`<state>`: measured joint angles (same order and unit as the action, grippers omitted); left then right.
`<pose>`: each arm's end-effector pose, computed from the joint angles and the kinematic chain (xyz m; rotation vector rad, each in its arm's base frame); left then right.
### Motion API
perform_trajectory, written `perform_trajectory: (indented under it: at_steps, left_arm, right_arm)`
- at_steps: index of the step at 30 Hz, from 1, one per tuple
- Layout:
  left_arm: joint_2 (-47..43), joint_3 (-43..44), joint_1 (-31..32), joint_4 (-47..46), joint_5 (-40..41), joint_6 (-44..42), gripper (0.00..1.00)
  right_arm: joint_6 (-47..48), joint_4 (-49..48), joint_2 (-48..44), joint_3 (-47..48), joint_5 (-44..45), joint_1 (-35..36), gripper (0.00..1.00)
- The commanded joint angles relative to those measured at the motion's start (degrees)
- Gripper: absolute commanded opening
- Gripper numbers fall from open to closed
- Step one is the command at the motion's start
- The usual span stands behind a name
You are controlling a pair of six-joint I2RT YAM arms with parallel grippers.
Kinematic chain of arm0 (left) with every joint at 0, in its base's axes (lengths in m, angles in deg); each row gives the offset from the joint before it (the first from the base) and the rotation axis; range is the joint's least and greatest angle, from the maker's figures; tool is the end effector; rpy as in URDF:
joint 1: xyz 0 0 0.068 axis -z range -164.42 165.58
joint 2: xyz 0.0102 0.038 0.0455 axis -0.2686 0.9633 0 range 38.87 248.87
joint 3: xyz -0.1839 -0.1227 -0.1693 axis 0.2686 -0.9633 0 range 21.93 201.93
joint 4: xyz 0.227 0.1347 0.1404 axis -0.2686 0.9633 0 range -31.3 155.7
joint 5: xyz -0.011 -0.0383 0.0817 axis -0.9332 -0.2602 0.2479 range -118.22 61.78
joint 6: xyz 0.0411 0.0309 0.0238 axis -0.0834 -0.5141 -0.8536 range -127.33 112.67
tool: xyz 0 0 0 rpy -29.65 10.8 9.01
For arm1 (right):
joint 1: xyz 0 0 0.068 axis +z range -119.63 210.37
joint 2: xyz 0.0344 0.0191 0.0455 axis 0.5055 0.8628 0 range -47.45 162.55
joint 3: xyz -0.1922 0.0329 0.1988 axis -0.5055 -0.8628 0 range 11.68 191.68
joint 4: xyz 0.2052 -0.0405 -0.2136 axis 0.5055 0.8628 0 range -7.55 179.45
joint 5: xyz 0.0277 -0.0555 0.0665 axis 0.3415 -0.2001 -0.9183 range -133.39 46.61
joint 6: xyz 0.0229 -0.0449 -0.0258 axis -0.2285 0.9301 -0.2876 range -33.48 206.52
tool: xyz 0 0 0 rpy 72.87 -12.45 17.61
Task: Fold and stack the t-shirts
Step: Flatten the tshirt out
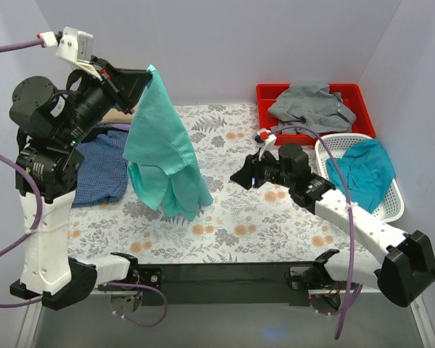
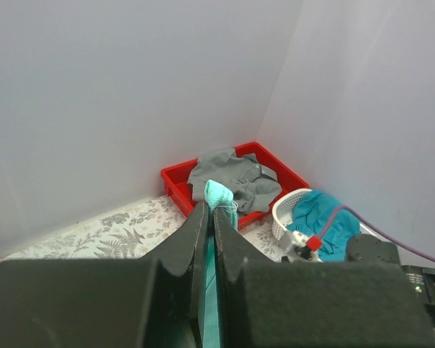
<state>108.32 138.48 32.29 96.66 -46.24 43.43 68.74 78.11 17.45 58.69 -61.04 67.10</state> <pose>0.1740 -0.0651 0.6333 -0.1727 1.5200 -1.1789 0.2361 0.1912 0.3013 -0.5384 1.8234 0.9410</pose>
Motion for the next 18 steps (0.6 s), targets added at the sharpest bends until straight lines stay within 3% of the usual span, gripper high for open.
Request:
perform_trajectory:
  at_steps: [1, 4, 6, 18]
  left_arm:
    - [2.87, -0.28, 0.17, -2.44, -2.01, 2.5, 0.0]
    - [4.98, 0.87, 0.17, -3.32, -5.0, 3.38, 0.0]
    - [6.22, 2.79, 0.17, -3.15, -5.97, 3.99, 0.0]
    - [7.46, 4.65, 0.17, -3.59, -8.79, 5.75, 0.0]
  right_arm:
    - [1.7, 5.4, 2.77, -1.82, -2.2, 0.71, 0.59]
    - [2.84, 1.27, 5.22, -4.9, -6.69, 1.94, 0.73]
    - [3.45, -0.4, 6.46, -6.04, -7.48, 2.55, 0.75]
    - [7.32, -11.91, 21.04, 2.21, -4.59, 9.41, 0.77]
